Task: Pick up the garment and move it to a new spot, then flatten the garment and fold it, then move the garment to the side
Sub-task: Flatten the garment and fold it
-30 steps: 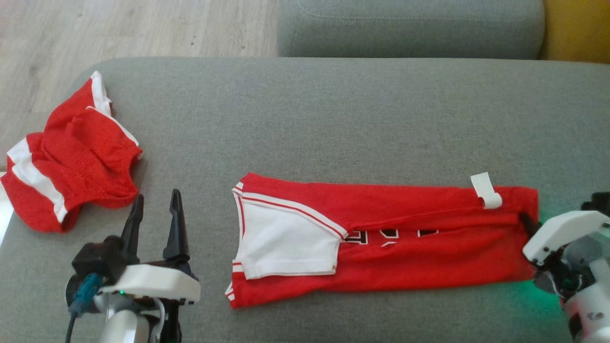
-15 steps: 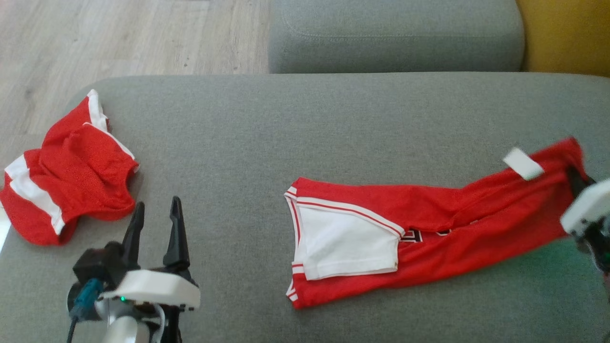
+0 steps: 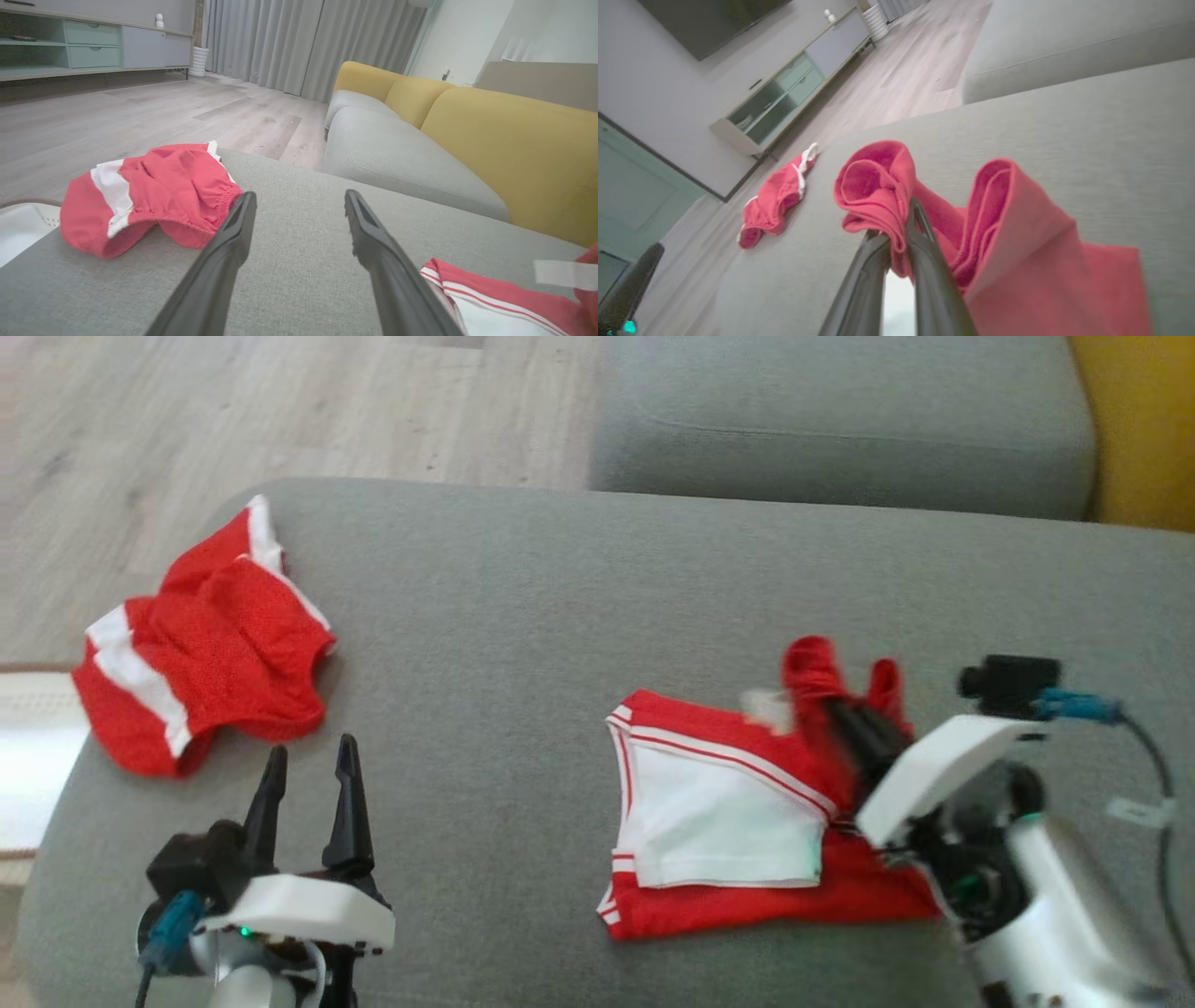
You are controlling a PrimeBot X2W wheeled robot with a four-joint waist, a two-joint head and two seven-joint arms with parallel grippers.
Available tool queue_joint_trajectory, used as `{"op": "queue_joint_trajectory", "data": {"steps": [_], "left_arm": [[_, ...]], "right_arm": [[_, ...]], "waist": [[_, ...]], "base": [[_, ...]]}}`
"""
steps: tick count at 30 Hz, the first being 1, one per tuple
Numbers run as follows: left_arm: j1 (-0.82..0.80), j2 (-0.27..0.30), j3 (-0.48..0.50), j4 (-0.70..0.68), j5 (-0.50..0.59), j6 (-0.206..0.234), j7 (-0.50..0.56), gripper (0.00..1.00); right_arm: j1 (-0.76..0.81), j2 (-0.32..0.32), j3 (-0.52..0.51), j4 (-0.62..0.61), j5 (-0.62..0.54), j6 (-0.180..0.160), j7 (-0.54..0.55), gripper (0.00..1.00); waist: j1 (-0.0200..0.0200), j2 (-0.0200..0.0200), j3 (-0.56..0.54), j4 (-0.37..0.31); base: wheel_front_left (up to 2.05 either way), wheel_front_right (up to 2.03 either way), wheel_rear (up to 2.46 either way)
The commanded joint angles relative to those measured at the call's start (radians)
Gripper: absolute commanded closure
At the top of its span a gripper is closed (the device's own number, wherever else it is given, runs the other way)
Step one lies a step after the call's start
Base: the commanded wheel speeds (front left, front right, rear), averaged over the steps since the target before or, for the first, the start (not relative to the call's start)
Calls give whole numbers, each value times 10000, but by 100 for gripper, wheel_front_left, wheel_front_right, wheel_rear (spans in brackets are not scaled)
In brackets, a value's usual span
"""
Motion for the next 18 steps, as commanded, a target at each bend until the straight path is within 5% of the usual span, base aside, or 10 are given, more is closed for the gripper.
{"op": "queue_joint_trajectory", "data": {"steps": [1,6,14,15,16,17,18], "left_arm": [[-429,18,306,-288,-43,4,-122,0],[-535,18,185,-167,-40,30,-122,0],[-639,18,271,-60,-29,-12,-122,0],[-638,18,284,-55,-30,-15,-122,0],[-640,18,298,-51,-30,-14,-122,0],[-640,18,312,-49,-28,-11,-122,0],[-639,18,335,-50,-26,-6,-122,0]], "right_arm": [[-361,44,113,-404,-25,67,-21,100],[-404,952,483,235,-82,67,-44,100],[-986,1304,733,2359,-285,67,-929,100],[-1050,1316,760,2573,-248,67,-1050,85],[-1110,1329,799,2759,-136,67,-1138,51],[-1167,1338,990,2869,2,67,-1123,0],[-1203,1345,1193,2901,208,67,-1120,0]], "waist": [[0,0,32,215],[0,0,124,770],[0,0,265,1295],[0,0,277,1302],[0,0,289,1300],[0,0,298,1289],[0,0,307,1261]], "base": [[0,0,0],[0,0,0],[0,0,0],[0,0,0],[0,0,0],[0,0,0],[0,0,0]]}}
